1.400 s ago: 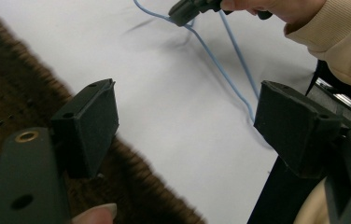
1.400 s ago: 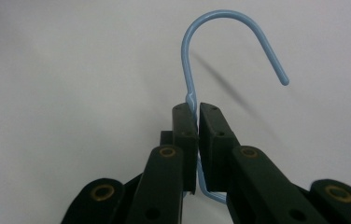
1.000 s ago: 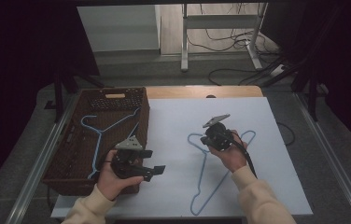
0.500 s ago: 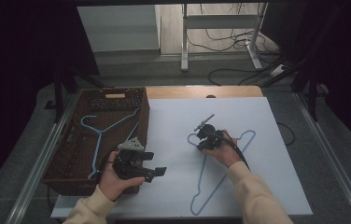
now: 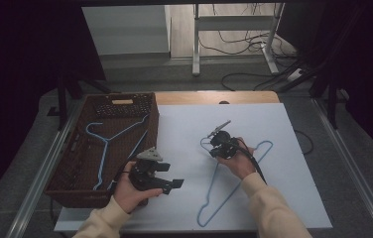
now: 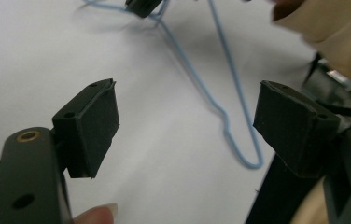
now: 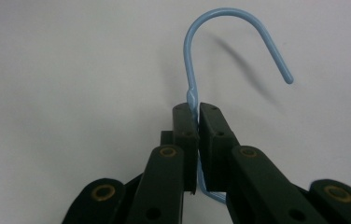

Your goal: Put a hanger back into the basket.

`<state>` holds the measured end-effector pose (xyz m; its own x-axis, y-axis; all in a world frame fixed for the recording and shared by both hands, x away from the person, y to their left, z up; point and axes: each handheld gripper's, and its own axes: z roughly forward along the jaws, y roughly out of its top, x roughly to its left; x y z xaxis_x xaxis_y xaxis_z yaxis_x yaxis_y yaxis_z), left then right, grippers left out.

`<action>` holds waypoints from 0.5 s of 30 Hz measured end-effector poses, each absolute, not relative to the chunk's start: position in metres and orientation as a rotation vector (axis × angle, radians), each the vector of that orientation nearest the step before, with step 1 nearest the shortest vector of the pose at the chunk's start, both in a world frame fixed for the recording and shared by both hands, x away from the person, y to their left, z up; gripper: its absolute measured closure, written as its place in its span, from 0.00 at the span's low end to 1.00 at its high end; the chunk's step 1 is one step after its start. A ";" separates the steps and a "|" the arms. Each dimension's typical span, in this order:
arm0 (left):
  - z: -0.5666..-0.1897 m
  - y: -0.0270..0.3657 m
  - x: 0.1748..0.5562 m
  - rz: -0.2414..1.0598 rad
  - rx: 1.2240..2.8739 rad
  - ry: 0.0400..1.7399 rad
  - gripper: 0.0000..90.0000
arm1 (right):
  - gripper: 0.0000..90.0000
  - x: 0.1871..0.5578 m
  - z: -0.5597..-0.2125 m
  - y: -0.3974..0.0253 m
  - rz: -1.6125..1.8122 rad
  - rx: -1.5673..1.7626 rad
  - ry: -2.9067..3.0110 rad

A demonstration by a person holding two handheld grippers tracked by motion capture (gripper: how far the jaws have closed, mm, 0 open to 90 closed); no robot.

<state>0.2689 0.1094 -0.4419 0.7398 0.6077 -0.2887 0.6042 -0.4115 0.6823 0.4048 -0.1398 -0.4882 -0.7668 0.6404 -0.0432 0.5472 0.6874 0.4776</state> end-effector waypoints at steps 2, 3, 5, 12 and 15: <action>-0.441 0.099 0.271 -0.020 2.110 0.921 0.25 | 0.96 0.401 -0.484 -0.142 0.686 0.955 2.677; -0.442 0.092 0.272 -0.025 2.119 0.923 0.25 | 0.96 0.399 -0.481 -0.142 0.700 0.955 2.668; -0.445 0.080 0.274 -0.049 2.123 0.930 0.25 | 0.96 0.395 -0.477 -0.144 0.721 0.948 2.649; -0.463 0.053 0.284 -0.107 2.139 0.957 0.26 | 0.96 0.387 -0.467 -0.150 0.777 0.941 2.615; -0.471 0.044 0.289 -0.102 2.134 0.975 0.29 | 0.96 0.383 -0.463 -0.152 0.793 0.945 2.594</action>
